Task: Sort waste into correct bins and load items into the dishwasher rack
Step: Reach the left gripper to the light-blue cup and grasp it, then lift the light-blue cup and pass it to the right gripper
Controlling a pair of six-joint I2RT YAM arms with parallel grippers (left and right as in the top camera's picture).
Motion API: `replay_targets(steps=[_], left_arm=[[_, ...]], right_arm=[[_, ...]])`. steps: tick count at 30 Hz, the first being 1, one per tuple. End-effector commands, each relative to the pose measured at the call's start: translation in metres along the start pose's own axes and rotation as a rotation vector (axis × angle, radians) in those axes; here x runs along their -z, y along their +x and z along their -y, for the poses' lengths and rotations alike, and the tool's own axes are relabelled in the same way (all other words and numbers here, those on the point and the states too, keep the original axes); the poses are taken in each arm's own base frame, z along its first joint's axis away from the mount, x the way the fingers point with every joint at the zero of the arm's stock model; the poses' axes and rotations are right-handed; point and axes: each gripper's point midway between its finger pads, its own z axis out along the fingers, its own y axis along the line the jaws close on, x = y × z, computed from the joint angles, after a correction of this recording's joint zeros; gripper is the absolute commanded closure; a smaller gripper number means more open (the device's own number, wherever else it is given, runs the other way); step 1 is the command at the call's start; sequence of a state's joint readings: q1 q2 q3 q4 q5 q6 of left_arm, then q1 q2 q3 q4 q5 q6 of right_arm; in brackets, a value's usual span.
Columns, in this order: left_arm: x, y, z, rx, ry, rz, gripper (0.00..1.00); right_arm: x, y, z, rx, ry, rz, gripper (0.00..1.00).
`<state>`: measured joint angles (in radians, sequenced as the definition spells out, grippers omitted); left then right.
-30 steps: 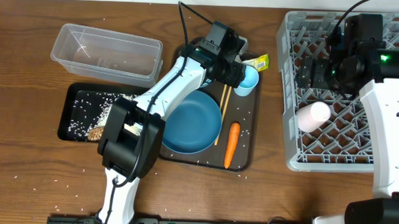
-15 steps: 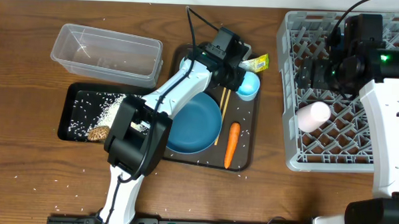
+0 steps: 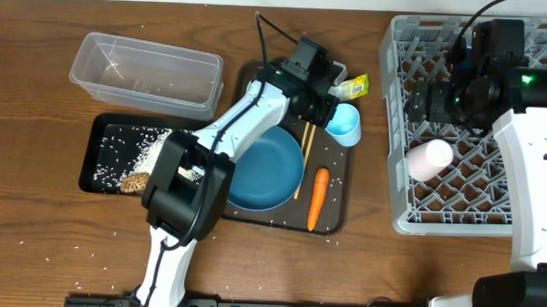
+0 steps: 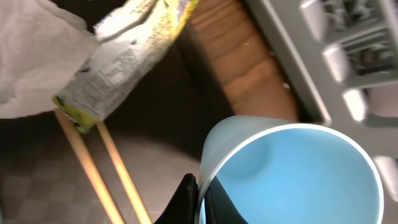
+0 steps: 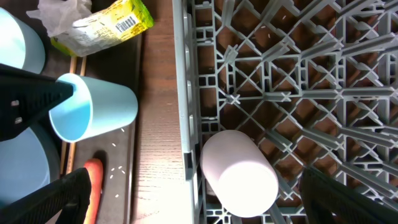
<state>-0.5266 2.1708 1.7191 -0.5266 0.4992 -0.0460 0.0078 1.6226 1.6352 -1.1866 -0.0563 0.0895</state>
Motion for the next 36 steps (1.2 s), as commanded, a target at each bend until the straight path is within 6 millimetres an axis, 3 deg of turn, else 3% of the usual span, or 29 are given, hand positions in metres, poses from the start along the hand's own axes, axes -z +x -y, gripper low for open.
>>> replay_targets(steps=[1,6,9,14,19,24,30,36], left_arm=[[0.050,-0.027,0.027,-0.012,0.148,0.085,0.94],[0.079,-0.030,0.024,0.035,0.273,0.100,0.94],[0.097,-0.032,0.021,0.068,0.380,0.111,0.94],[0.136,-0.039,0.018,0.091,0.595,0.163,0.94],[0.169,-0.042,0.012,0.107,0.740,0.203,0.94],[0.197,-0.043,0.019,0.059,0.895,0.241,0.94],[0.198,-0.043,0.018,0.059,0.896,0.242,0.94],[0.198,-0.044,0.018,0.057,0.895,0.243,0.94]], right_arm=[[0.004,-0.005,0.001,0.028,-0.001,0.015,0.01],[0.004,-0.008,-0.003,0.037,-0.021,0.027,0.01],[0.003,-0.011,-0.019,0.091,-0.115,0.045,0.01],[0.014,-0.023,-0.074,0.222,-0.441,0.134,0.01],[0.051,-0.035,-0.129,0.364,-0.803,0.272,0.01],[0.073,-0.033,-0.162,0.468,-0.997,0.347,0.01],[0.075,-0.020,-0.185,0.525,-1.092,0.344,0.01],[0.062,-0.006,-0.198,0.546,-1.104,0.313,0.01]])
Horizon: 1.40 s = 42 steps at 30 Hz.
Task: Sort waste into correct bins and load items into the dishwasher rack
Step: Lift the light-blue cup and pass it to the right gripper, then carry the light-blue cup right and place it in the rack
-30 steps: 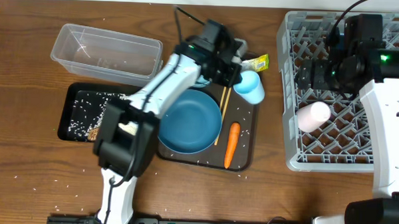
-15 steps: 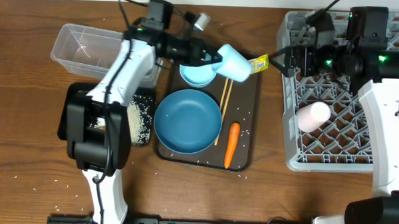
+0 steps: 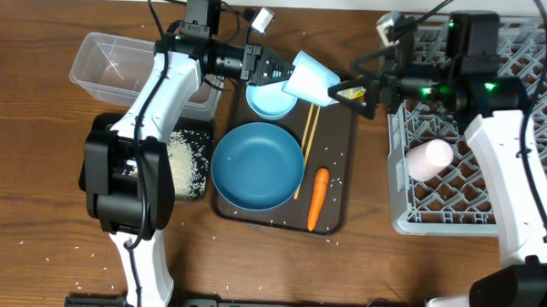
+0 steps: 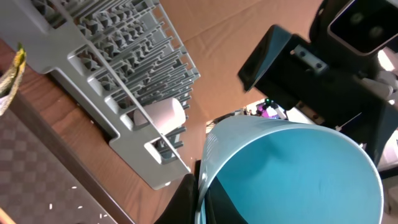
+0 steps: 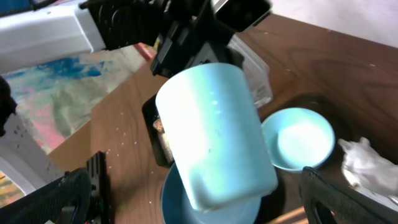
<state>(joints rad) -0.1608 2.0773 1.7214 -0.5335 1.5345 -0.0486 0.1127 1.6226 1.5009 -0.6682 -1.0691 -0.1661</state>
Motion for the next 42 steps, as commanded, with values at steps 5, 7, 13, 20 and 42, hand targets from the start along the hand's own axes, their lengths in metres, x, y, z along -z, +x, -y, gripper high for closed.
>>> replay_targets(steps=[5,7,13,20,42], left_arm=[[0.001,-0.006,0.020,-0.055,0.038,-0.001,0.94],[0.001,-0.006,0.020,-0.055,0.038,-0.001,0.94],[0.001,-0.006,0.020,-0.055,0.039,-0.002,0.94],[0.000,-0.006,0.020,-0.055,0.039,-0.003,0.94],[0.000,-0.005,0.020,-0.052,0.037,-0.003,0.94]], right_arm=[[-0.017,0.016,-0.004,-0.034,-0.060,-0.009,0.01],[-0.020,0.019,0.000,-0.053,-0.059,-0.003,0.01],[-0.032,0.025,-0.002,-0.059,-0.086,0.007,0.01],[-0.052,0.025,-0.020,0.007,-0.135,0.002,0.06],[-0.051,0.017,-0.013,-0.015,-0.096,0.024,0.50]])
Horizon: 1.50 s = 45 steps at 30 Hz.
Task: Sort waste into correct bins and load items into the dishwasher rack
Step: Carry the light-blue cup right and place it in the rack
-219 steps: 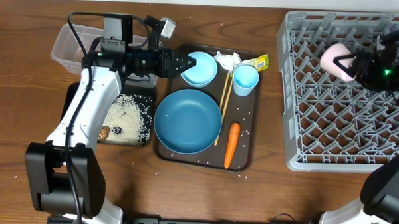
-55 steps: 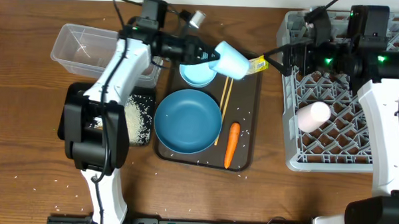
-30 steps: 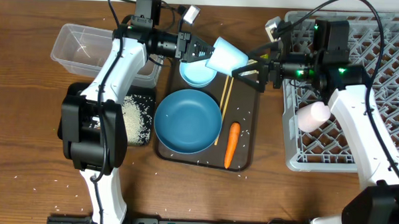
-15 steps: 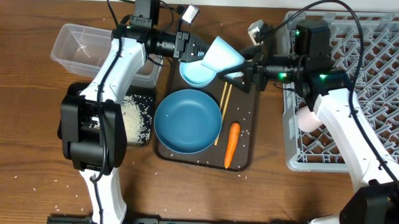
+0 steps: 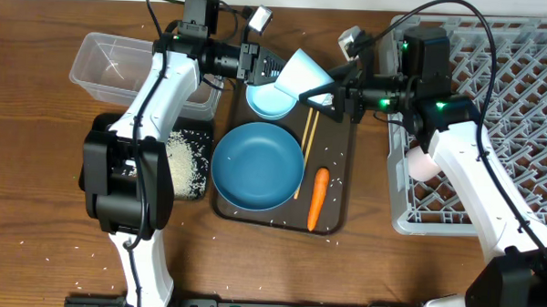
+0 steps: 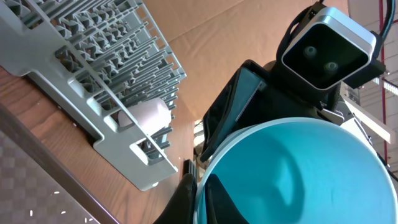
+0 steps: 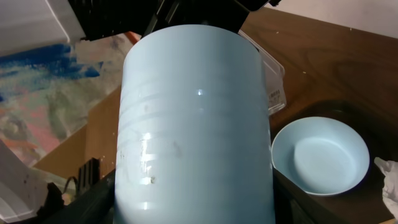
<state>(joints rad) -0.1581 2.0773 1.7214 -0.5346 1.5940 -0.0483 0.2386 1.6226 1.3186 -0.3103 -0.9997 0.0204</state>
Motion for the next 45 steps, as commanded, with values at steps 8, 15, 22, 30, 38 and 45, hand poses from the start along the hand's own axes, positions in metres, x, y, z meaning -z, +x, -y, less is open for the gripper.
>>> replay_targets(steps=[8,15,22,30,38,45], left_arm=[[-0.001,-0.008,0.000,-0.051,-0.079,0.008,0.93],[0.001,-0.008,-0.021,-0.037,-0.191,0.021,0.92],[0.014,0.003,-0.066,0.054,-0.439,0.028,0.88],[0.068,0.036,-0.131,0.201,-0.947,-0.021,0.88],[0.095,0.069,-0.153,0.279,-1.136,-0.085,0.83],[0.095,0.090,-0.163,0.325,-1.136,-0.117,0.78]], right_arm=[[0.041,-0.013,0.013,-0.054,0.027,0.066,0.50],[0.077,-0.004,0.042,-0.132,0.282,0.055,0.51],[0.126,0.016,0.058,-0.214,0.581,0.017,0.51],[0.174,0.062,0.048,-0.386,0.813,-0.094,0.50],[0.205,0.140,0.025,-0.600,0.965,-0.385,0.42],[0.244,0.172,0.019,-0.715,1.180,-0.509,0.41]])
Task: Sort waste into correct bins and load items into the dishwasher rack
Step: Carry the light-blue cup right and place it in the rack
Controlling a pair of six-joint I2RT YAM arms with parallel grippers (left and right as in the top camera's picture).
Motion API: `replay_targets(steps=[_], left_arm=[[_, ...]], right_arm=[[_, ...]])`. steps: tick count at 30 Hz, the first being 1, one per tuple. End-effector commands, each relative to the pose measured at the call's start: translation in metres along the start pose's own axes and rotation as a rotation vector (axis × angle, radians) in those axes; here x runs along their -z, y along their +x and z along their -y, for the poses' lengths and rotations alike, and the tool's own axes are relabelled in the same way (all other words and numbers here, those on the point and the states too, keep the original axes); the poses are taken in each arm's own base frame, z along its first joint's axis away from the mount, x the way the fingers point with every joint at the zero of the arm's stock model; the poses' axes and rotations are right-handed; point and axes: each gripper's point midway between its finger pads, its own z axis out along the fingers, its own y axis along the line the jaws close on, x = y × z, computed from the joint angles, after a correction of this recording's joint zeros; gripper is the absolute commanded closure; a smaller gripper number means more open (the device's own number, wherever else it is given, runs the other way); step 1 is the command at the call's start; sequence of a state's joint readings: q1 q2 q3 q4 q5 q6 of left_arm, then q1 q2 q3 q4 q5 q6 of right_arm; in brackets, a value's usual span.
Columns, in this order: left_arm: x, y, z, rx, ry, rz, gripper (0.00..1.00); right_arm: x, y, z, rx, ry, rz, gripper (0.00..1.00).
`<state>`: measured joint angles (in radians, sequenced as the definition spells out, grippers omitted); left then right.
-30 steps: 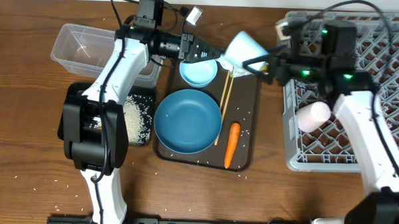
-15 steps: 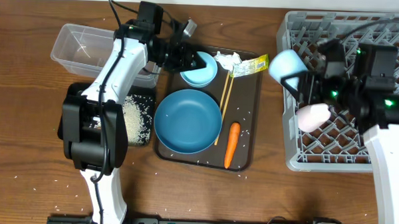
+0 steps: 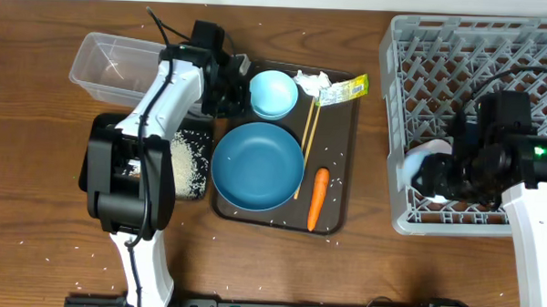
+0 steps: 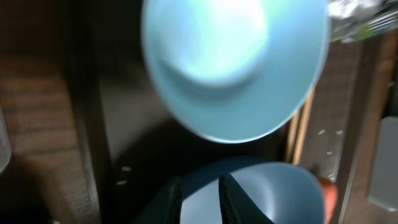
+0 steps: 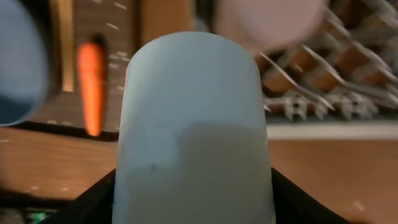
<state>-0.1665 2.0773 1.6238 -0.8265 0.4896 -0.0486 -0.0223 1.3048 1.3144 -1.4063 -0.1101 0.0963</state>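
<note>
My right gripper (image 3: pixel 443 174) is shut on the light blue cup (image 3: pixel 426 171) and holds it over the left edge of the grey dishwasher rack (image 3: pixel 496 52). The cup (image 5: pixel 193 118) fills the right wrist view, with a finger on each side. A pink cup (image 5: pixel 268 20) lies in the rack just beyond it. My left gripper (image 3: pixel 226 88) hangs low over the brown tray (image 3: pixel 335 215), open with nothing in it, beside the small light blue bowl (image 4: pixel 236 62) and above the rim of the big blue bowl (image 4: pixel 267 193).
On the tray lie a carrot (image 3: pixel 317 197), chopsticks (image 3: pixel 307 136), a yellow wrapper (image 3: pixel 342 89) and a crumpled tissue (image 3: pixel 311 80). A clear plastic container (image 3: pixel 144 71) and a black tray of rice (image 3: pixel 128 153) stand to the left.
My left gripper has let go of the cup's rim and is now low beside the small bowl. My right gripper has the cup alone and has gone from above the tray to the rack's left edge.
First my left gripper was shut on the rim of the cup lying on the tray, the right one over the rack. Then the cup was held up between both arms. Then the right fingers stood around it. Now only the right gripper holds it, at the rack.
</note>
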Motion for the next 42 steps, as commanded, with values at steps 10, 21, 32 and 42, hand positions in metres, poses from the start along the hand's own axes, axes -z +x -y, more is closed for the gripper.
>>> replay_targets(steps=[10,21,32,42], left_arm=[[-0.006,0.016,-0.009,0.003,-0.035,-0.032,0.78],[-0.006,0.016,-0.009,0.002,-0.035,-0.032,0.78],[-0.006,0.016,-0.009,0.003,-0.035,-0.032,0.78],[-0.006,0.016,-0.008,0.003,-0.034,-0.032,0.78]], right_arm=[[0.008,0.011,0.064,-0.188,0.307,-0.027,0.45],[-0.034,0.021,0.054,-0.187,0.239,-0.178,0.42],[-0.062,0.005,0.051,-0.176,0.200,-0.148,0.30],[-0.068,-0.026,0.034,-0.163,0.094,-0.037,0.01]])
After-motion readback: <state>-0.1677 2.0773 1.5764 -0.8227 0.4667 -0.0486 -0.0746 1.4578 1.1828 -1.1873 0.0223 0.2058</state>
